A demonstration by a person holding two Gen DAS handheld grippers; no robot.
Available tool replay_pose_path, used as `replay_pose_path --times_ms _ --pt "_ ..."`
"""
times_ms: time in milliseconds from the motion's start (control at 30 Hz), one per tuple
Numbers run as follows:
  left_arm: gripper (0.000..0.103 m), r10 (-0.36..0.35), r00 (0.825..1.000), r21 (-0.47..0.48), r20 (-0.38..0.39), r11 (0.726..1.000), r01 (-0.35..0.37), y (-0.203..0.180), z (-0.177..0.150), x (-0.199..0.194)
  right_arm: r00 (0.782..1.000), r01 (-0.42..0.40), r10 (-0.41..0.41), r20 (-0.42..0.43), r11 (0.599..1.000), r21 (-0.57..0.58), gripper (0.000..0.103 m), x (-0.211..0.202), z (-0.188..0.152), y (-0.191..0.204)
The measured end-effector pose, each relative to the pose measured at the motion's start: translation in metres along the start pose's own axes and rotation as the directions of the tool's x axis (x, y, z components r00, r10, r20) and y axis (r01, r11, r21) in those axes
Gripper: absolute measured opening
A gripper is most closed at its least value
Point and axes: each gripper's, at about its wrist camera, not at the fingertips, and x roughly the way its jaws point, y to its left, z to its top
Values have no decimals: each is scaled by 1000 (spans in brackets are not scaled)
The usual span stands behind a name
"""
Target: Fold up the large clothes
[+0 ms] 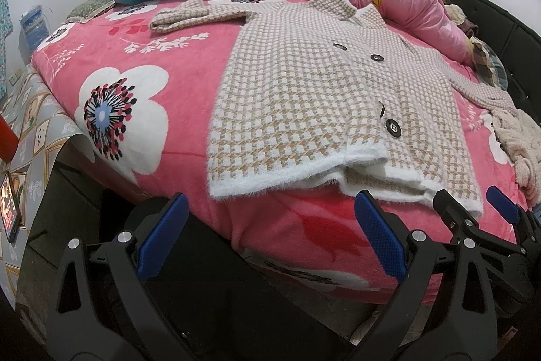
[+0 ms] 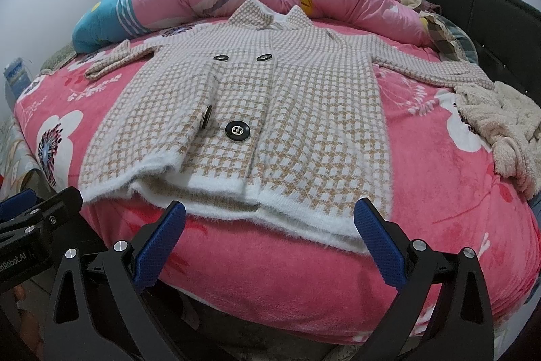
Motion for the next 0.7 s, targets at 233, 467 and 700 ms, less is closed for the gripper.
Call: replay_pose_path --times_ms 233,467,700 --pt "95 1 1000 2 0 1000 -1 0 -1 0 1000 0 0 -1 1000 0 97 2 1 0" --pt "95 0 1000 1 0 1000 0 1 -1 1 1000 0 0 -1 1000 0 97 1 0 0" --pt "95 1 1000 0 -2 1000 -1 1 1 1 1000 0 0 -3 1000 0 97 1 0 0"
